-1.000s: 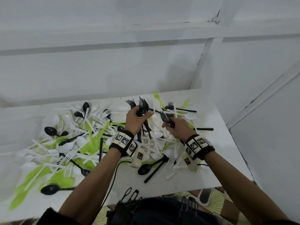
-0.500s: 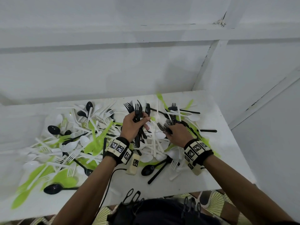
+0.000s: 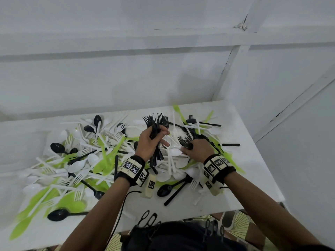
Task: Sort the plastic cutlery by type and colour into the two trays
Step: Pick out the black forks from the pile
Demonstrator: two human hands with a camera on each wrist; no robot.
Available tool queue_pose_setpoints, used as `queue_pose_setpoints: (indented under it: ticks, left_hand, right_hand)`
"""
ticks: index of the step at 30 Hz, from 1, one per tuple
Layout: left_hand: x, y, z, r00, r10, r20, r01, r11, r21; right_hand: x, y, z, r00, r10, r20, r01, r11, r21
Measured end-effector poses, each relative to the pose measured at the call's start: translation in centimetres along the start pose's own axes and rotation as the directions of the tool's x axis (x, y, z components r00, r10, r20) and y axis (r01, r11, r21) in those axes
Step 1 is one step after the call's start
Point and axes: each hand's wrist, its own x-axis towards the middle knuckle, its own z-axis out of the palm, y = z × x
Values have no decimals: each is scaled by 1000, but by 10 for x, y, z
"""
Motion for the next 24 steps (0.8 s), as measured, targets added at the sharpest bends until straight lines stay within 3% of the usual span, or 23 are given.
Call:
queue_pose_setpoints:
  ticks: [9,21,24]
  left_hand:
    - [-1,-10,6,998,-16,61,15,1000,4]
    - [1,-13,3,999,-16,43,11,993,114]
    - [5,-12,8,997,-15,77,3,989,151]
  right_hand:
    - [-1,-14,-13,998,5,60,1,996,-89]
    - [-13,-15,-38,954,-23,-298,87,975,203]
    - [-14,-15,-47,906,-4,-423,208,875,437]
